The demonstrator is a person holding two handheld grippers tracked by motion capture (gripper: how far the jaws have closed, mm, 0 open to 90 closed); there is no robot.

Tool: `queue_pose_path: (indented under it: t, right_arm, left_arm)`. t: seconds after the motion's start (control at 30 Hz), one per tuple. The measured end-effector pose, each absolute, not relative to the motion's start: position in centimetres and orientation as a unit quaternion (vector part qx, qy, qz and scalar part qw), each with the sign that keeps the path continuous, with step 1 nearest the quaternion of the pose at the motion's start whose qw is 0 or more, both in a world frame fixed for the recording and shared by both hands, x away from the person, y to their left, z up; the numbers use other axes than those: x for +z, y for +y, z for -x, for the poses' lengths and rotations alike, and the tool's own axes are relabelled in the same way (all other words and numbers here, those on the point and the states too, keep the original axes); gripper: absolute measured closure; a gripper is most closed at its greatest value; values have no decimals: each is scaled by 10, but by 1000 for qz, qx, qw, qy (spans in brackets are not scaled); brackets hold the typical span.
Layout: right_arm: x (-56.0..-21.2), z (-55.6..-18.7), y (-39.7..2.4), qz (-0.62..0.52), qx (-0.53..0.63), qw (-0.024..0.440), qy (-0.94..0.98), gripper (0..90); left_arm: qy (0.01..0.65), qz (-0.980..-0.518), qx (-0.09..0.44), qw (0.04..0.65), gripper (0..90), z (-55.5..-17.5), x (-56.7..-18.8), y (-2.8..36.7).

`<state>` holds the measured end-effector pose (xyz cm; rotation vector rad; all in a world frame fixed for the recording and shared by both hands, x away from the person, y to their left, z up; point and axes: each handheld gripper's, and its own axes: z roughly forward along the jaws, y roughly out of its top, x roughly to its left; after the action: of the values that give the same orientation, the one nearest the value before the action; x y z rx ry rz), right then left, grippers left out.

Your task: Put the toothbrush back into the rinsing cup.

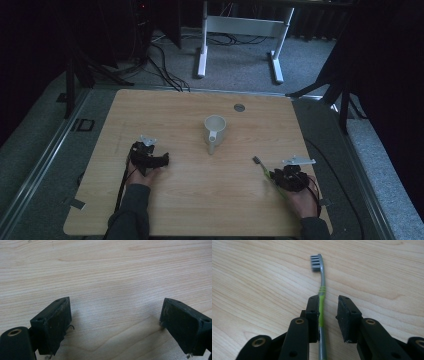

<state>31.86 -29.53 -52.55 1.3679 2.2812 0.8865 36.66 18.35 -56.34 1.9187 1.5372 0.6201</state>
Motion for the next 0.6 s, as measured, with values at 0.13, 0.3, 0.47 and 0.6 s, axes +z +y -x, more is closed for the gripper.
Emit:
queue_pose_path:
  t: [0.13, 0.3, 0.47, 0.6]
  right_arm:
    - [-522, -319, -295, -478, 310, 163, 805, 713]
    - [-517, -320, -294, -478, 304, 164, 808, 721]
    - [-513, -323, -293, -485, 310, 144, 805, 729]
    - [-513, -325, -290, -483, 304, 144, 809, 735]
  left_arm:
    - [579, -722, 233, 298, 108, -367, -563, 183]
    - [579, -722, 233, 298, 108, -367, -563, 183]
    - [579, -722, 233, 298, 108, -367, -563, 184]
    - [579, -722, 233, 298, 108, -367, -563, 183]
